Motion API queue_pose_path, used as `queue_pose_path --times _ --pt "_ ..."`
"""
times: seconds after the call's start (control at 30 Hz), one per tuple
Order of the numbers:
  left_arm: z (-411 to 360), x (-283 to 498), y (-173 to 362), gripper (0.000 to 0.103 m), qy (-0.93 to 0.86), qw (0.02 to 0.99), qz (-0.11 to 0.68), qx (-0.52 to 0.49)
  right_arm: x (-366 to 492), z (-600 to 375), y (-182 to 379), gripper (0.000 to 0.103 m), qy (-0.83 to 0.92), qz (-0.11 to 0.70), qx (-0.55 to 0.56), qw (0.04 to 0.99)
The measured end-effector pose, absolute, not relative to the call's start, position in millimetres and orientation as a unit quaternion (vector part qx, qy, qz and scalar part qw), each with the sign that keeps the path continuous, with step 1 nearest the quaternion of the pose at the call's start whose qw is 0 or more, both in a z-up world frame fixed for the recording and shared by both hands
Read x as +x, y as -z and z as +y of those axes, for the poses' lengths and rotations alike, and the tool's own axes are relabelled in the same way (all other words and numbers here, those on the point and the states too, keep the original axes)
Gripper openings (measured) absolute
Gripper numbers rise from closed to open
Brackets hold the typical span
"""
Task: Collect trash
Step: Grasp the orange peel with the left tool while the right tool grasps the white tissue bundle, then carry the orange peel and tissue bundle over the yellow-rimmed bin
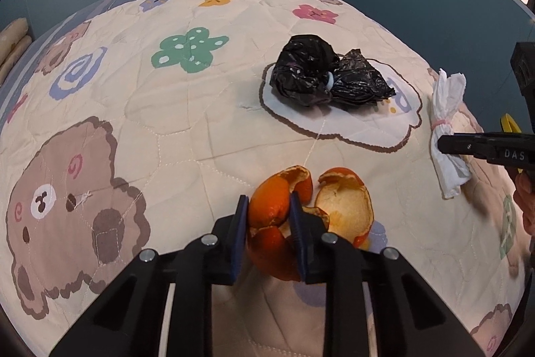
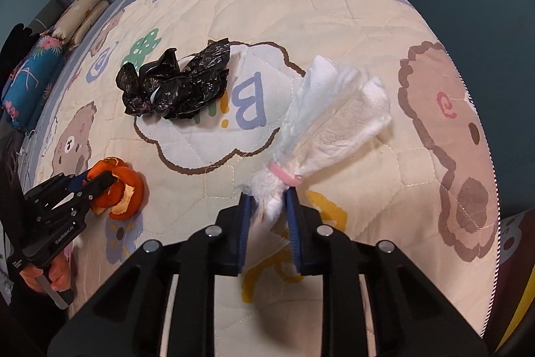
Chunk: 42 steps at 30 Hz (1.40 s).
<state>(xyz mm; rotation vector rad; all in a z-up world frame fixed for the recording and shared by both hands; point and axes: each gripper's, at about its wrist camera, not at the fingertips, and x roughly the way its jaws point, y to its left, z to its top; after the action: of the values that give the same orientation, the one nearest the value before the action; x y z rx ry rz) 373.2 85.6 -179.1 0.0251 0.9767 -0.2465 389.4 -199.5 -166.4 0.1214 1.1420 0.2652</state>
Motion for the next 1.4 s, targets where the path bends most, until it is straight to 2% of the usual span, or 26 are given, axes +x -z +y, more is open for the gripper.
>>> queue_pose_path --times 0.9,1.4 --pt "114 272 126 0.021 0.072 0.895 0.434 -0.079 298 -204 94 0.015 -0.186 0.482 0.055 0.855" --pt "44 210 82 0.021 0.118 0.903 0.41 -0.06 232 -260 68 0.015 -0.177 0.451 0.082 0.871"
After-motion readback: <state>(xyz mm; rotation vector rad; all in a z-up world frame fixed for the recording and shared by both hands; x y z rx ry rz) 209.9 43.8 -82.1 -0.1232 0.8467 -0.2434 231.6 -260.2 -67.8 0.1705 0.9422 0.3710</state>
